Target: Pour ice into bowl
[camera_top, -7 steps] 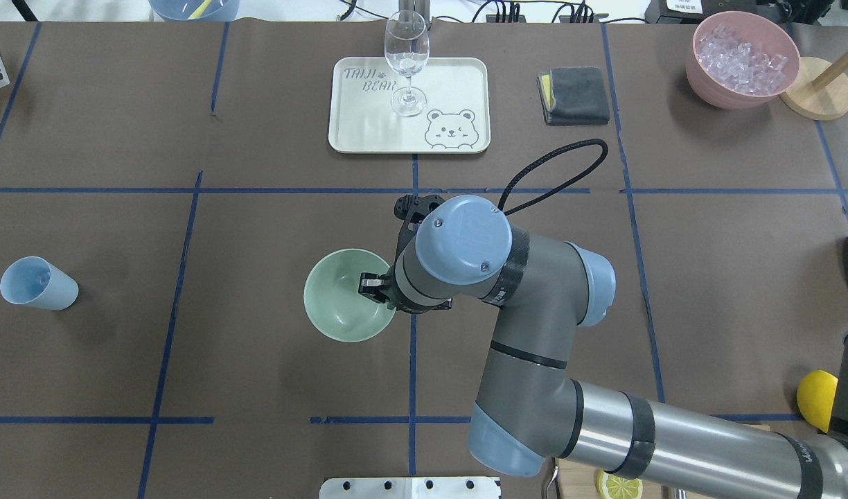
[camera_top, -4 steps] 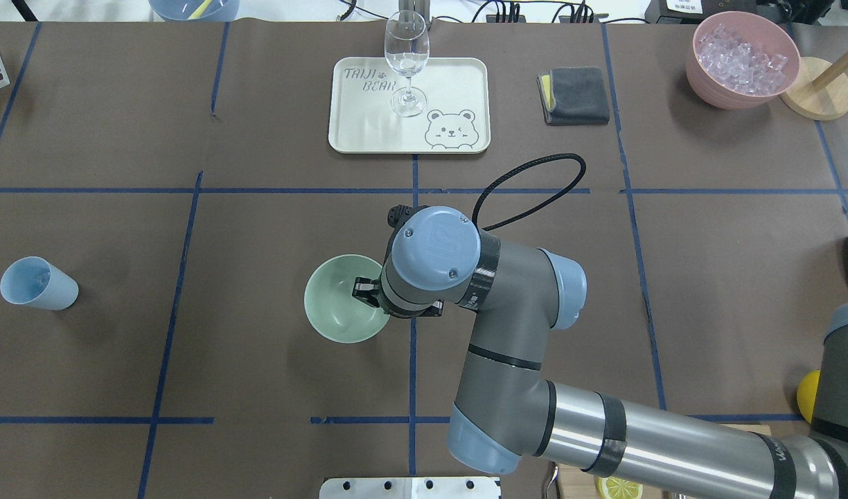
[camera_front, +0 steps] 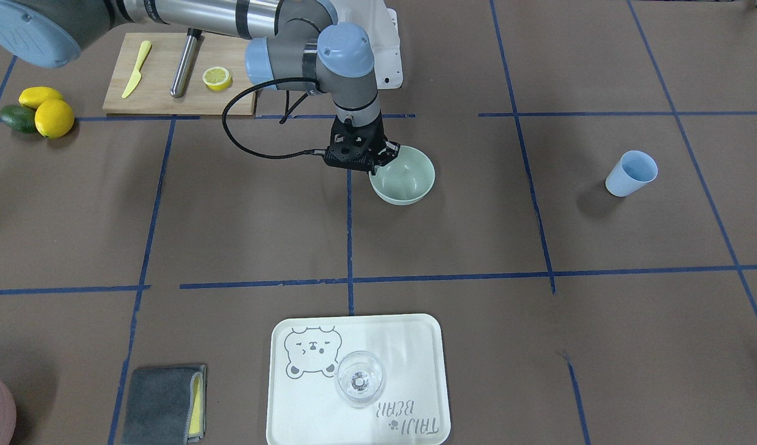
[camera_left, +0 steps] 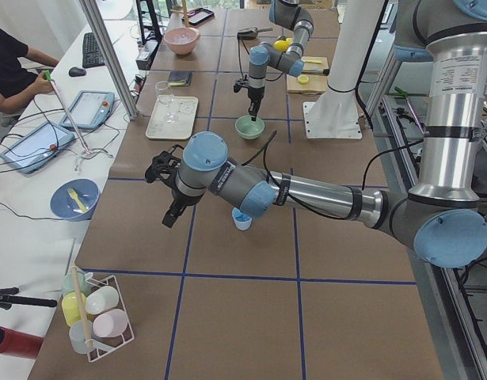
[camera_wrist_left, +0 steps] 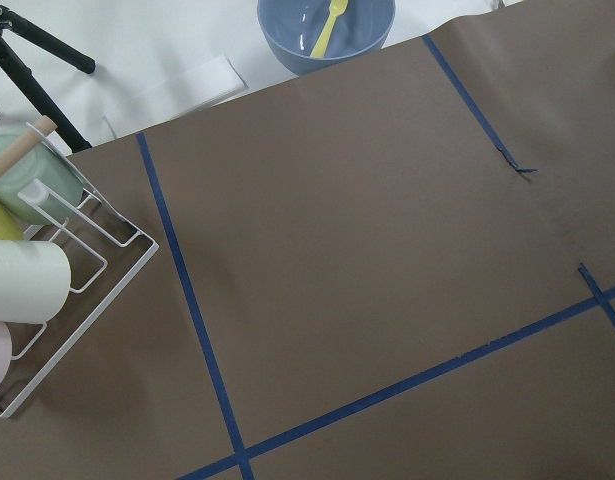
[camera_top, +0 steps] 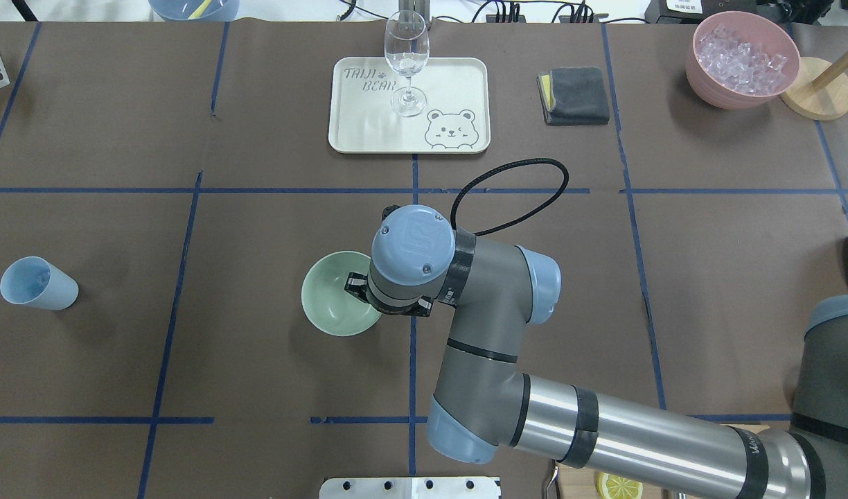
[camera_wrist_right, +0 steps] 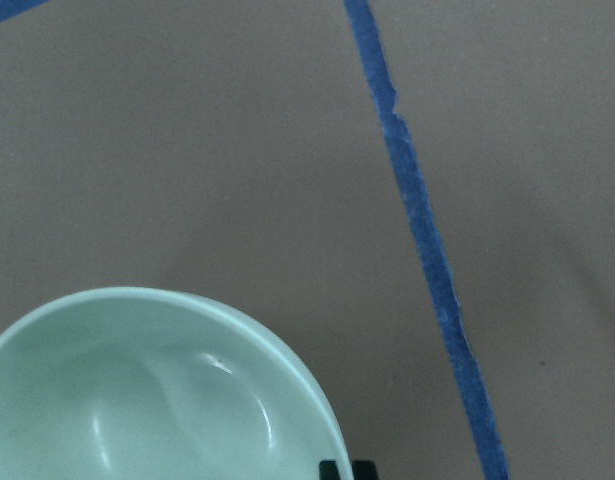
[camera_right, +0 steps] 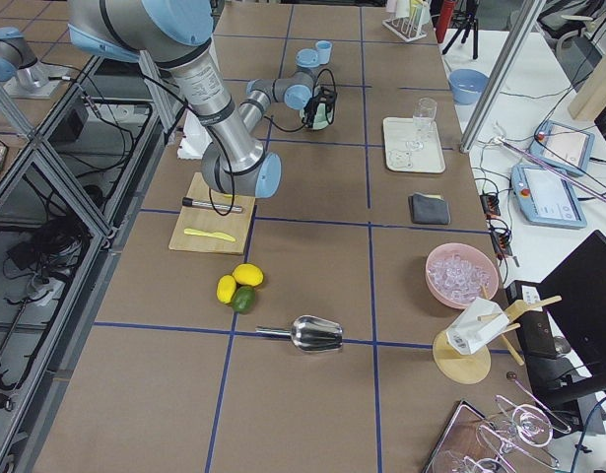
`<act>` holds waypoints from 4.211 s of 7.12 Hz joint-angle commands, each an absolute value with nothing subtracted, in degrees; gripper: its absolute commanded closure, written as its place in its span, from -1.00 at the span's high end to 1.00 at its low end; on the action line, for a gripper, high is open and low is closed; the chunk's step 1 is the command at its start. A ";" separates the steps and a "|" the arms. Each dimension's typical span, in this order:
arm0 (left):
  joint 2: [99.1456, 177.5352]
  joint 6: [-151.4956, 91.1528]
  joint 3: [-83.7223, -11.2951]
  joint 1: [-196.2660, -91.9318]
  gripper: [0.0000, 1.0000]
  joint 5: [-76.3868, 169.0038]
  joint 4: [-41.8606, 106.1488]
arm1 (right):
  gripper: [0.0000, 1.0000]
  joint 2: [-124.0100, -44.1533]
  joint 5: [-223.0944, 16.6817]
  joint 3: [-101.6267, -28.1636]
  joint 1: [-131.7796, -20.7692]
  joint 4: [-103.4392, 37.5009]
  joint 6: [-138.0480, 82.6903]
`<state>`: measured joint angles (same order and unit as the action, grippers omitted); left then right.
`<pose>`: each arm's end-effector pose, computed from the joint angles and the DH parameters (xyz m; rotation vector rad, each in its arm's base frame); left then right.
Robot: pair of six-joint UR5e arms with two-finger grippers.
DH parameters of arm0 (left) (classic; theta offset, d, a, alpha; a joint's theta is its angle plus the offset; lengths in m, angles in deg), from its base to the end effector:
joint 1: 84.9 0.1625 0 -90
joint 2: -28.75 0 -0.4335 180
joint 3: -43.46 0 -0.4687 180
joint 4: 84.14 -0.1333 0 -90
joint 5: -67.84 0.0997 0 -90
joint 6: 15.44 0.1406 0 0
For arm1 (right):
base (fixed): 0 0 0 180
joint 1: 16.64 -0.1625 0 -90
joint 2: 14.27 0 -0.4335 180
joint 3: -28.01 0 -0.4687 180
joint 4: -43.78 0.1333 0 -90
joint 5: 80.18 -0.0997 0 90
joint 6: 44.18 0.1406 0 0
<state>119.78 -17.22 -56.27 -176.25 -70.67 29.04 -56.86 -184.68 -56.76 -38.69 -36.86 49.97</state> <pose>-0.0422 -0.6021 0.5300 0.5525 0.8224 0.2005 -0.7372 -0.4044 0.1477 -0.0940 -0.9239 0.3103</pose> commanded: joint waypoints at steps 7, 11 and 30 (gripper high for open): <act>114.91 -54.47 -63.76 -152.00 1.00 -57.96 40.23 | 1.00 -73.48 -194.17 -78.85 -51.61 -36.73 41.20; 95.10 -70.14 -64.29 -136.16 1.00 -38.08 74.06 | 1.00 -77.36 -194.44 -81.57 -52.94 -36.55 40.55; 101.52 -109.22 -45.50 -89.38 0.99 43.23 60.62 | 1.00 -80.10 -194.53 -85.63 -52.94 -36.99 39.05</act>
<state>101.44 -109.24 -46.86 -88.92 43.20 60.62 -80.01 -194.56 -85.55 -52.94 -36.90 39.05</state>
